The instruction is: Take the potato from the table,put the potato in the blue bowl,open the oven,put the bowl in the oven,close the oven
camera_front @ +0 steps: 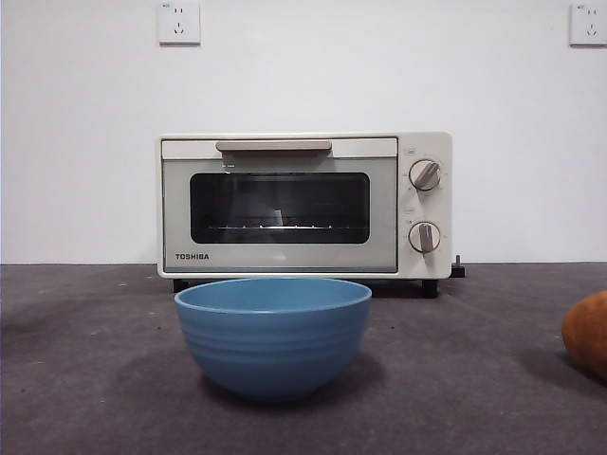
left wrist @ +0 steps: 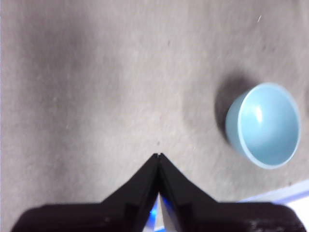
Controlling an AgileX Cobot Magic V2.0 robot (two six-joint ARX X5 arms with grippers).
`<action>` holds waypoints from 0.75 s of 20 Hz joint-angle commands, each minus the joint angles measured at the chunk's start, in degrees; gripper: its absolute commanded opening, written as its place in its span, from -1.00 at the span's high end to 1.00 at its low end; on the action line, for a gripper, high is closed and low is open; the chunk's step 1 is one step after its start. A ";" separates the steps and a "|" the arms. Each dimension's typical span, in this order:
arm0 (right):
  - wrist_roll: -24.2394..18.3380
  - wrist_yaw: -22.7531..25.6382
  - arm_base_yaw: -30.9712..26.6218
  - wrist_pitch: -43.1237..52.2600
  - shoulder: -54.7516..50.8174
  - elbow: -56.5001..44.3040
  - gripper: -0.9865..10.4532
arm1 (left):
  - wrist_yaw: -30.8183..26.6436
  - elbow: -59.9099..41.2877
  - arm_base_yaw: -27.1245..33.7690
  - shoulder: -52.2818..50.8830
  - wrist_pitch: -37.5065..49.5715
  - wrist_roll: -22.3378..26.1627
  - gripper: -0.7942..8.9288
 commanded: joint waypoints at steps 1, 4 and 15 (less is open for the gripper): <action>2.71 2.78 4.02 0.02 1.62 0.24 0.59 | 0.02 0.15 -0.11 1.38 -0.68 3.13 0.85; 5.22 7.50 8.48 -0.31 4.59 0.24 0.52 | 0.00 0.15 -0.11 2.73 -1.16 4.81 0.85; 2.67 10.64 11.39 0.68 16.66 0.17 -0.11 | -0.02 0.15 -0.09 2.95 -1.25 6.08 0.85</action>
